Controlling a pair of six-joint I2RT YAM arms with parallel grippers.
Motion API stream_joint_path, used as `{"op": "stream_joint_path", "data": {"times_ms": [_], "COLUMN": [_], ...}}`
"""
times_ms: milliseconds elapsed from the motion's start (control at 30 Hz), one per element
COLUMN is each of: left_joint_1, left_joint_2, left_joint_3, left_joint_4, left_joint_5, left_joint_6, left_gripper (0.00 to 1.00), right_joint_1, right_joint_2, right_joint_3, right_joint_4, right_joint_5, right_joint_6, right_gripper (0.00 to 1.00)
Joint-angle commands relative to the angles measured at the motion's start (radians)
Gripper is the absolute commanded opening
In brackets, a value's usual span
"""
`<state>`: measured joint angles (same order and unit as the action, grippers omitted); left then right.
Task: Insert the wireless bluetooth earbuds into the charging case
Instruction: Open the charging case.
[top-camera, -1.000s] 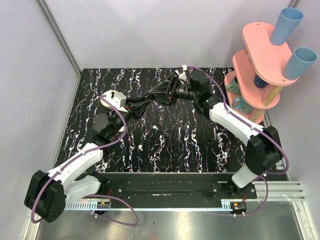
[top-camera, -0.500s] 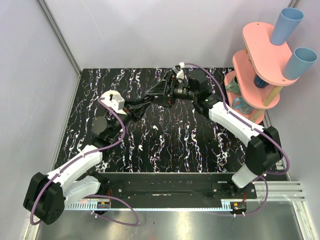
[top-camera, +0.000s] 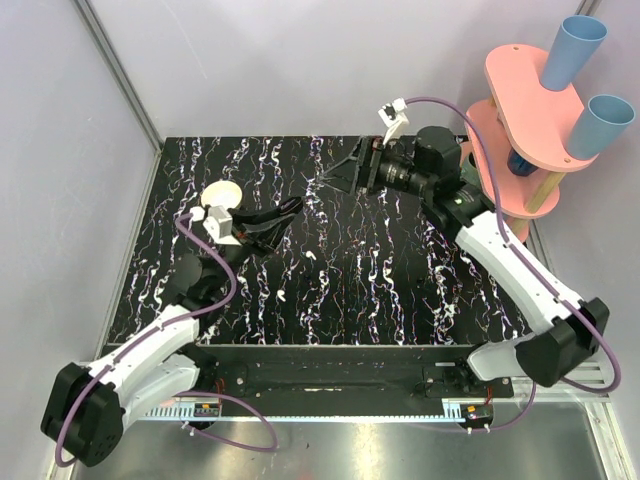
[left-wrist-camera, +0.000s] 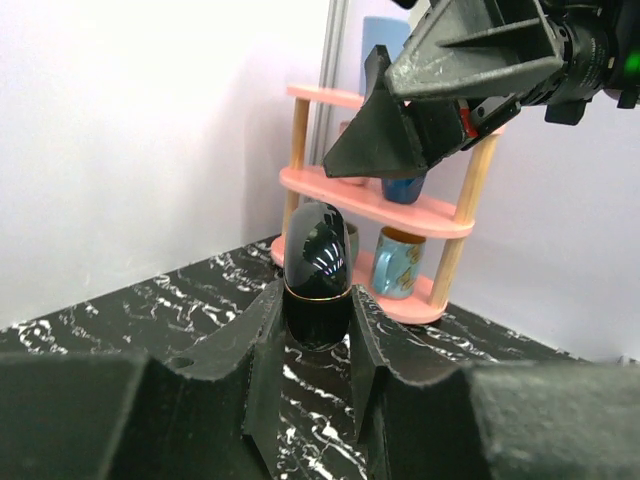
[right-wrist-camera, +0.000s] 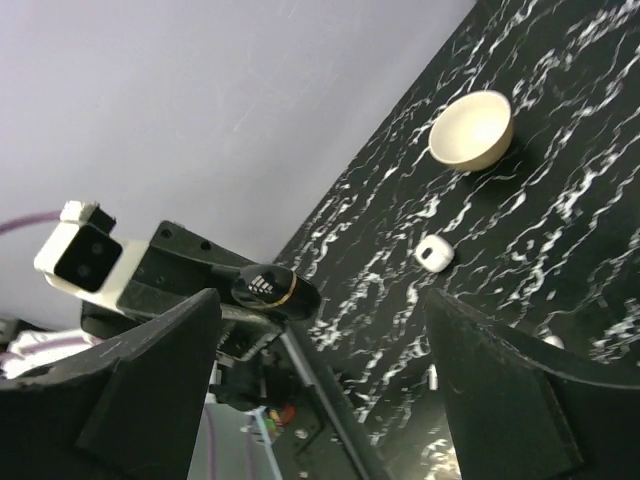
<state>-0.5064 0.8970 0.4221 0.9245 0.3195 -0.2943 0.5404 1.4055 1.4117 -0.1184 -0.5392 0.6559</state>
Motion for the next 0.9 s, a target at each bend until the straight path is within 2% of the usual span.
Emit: {"op": "stream_joint_path", "data": {"times_ms": [0,167,367,633,867], "left_joint_1": [0.019,0.037,0.043,0.048,0.049], "left_joint_2": [-0.049,-0.046,-0.001,0.057,0.111], "left_joint_3": [-0.026,-0.013,0.03,0.053,0.083], "left_joint_4": [0.184,0.261,0.327,0.401,0.467], "left_joint_5": [0.065,0.173,0.34,0.392,0.426], "left_joint_6": [-0.083,-0.163,-0.198,-0.235,-0.295], "left_gripper": [0.0,0.0,0.0,0.0,0.0], "right_joint_1": [-0.002,-0.002,0.0,0.026,0.091], "right_joint_2": [-0.082,-0.011,0.001,-0.002,0.035], "right_joint_3": [0.067,0.184,0.227,0.262,0.297], "right_joint_4": [-0.087,-0.276,-0.323,-0.365,-0.443], "right_joint_5": [-0.02,-0.281,-0.408,-0.435,-0.348], "right_joint_6": [-0.316,-0.41,-0.456,-0.473,-0.541], "right_gripper": [0.87,0.85,0.85,0.86,0.86]}}
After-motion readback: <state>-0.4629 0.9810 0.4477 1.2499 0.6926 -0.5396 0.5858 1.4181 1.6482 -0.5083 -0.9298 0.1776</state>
